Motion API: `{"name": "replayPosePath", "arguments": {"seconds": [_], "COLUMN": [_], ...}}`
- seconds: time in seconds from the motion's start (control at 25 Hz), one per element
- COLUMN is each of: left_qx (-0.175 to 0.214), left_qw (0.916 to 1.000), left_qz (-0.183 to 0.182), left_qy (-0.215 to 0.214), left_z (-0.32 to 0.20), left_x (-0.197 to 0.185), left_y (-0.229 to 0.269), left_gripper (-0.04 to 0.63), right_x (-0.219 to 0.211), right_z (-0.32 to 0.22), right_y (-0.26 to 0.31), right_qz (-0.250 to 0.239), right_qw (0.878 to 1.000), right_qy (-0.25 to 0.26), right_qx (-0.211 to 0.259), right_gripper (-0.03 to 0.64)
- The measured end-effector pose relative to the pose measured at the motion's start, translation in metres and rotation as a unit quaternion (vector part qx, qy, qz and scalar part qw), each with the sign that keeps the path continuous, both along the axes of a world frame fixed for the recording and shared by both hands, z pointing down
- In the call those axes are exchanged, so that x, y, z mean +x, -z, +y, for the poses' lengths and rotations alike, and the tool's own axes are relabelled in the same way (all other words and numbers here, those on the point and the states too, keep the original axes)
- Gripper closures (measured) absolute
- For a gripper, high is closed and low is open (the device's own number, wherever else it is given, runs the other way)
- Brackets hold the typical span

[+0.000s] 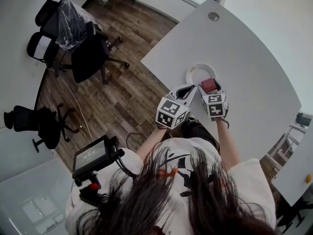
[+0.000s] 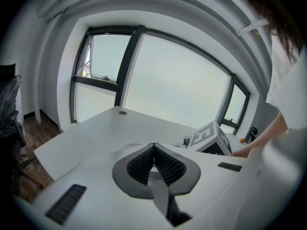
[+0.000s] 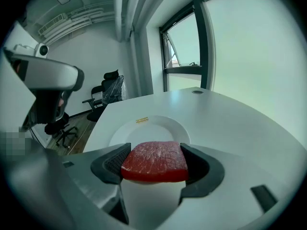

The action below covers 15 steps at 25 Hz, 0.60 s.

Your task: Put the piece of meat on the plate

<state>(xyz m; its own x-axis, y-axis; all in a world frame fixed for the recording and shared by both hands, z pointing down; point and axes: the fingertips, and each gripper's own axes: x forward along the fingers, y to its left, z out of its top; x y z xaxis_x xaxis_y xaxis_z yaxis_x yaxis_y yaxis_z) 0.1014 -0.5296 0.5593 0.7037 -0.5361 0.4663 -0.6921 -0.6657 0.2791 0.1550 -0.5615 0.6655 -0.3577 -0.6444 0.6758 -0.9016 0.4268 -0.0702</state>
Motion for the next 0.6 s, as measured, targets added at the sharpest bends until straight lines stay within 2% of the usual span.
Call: {"name": "replayPosePath", "arguments": {"seconds": [0.4, 0.6], "left_qx": [0.001, 0.005], "left_qw": [1.0, 1.0], "left_qz": [-0.004, -0.005], "left_qy": [0.003, 0.007], "left_z": [0.0003, -0.0001], "left_x": [-0.0061, -0.0075], "left_y": [-0.003, 0.0004], "left_gripper": [0.591, 0.591], "right_x": [-0.0025, -0.0005], "right_z": [-0.0041, -0.0066], "right_y": [-0.0078, -0.0074], "right_qz": [0.03, 0.022], "right_qw": [0.999, 1.0], "right_qy": [0.027, 0.018], "right_qx": [0.013, 0.01], "right_gripper": [0.285, 0.285]}}
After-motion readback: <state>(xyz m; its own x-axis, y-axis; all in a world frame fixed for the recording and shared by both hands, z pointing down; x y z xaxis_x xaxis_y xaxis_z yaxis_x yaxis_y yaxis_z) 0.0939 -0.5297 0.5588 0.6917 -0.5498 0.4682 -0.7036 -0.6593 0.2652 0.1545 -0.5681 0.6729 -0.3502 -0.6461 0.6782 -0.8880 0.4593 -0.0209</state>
